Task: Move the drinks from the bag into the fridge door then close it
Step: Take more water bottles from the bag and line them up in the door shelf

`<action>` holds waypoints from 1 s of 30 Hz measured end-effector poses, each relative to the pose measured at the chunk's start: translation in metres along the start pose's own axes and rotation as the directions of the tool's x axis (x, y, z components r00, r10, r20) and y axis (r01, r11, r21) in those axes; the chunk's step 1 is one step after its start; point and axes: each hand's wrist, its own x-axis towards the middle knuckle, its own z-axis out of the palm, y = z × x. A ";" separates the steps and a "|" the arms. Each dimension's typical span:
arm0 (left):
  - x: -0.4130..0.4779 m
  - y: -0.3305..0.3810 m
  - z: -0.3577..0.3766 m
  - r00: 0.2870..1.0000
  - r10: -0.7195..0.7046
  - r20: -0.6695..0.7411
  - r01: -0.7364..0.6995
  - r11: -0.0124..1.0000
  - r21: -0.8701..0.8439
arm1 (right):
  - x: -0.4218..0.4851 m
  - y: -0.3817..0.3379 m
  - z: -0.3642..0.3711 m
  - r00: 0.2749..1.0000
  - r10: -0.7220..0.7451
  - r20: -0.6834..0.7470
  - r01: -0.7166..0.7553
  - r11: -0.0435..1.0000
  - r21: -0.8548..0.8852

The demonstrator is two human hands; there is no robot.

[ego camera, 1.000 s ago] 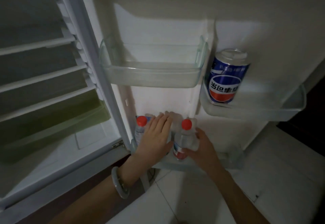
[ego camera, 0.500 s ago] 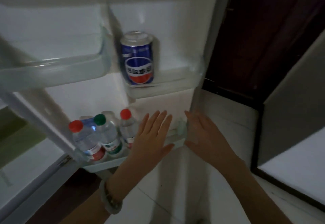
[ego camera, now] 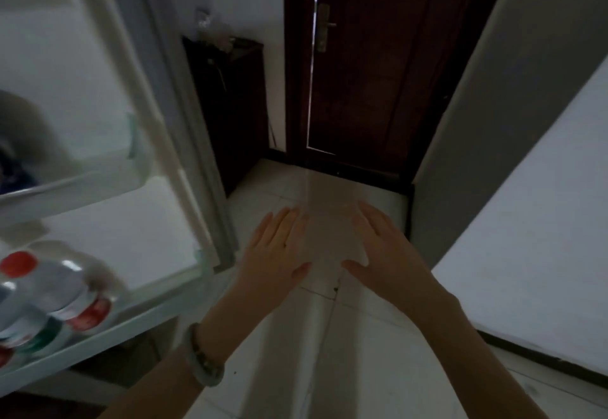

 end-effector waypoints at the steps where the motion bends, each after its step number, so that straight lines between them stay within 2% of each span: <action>1: 0.011 0.011 0.004 1.000 -0.013 0.006 0.013 1.000 0.004 | 0.000 0.014 -0.004 1.000 0.006 0.009 -0.006 1.000 0.002; 6: 0.051 0.044 0.027 0.999 -0.031 0.043 0.031 1.000 -0.002 | 0.006 0.065 -0.018 1.000 0.001 0.010 -0.001 0.999 0.038; 12: 0.098 0.038 0.051 0.999 -0.036 0.026 0.037 0.999 -0.028 | 0.041 0.104 -0.017 0.999 0.000 0.049 -0.003 0.998 0.064; 18: 0.157 -0.004 0.091 0.996 -0.094 -0.008 0.093 0.994 -0.065 | 0.124 0.135 0.000 0.987 -0.014 0.157 0.000 0.996 0.089; 30: 0.276 -0.109 0.130 0.933 -0.355 -0.059 0.352 0.934 -0.059 | 0.316 0.170 0.017 0.964 -0.152 0.217 0.116 0.978 0.173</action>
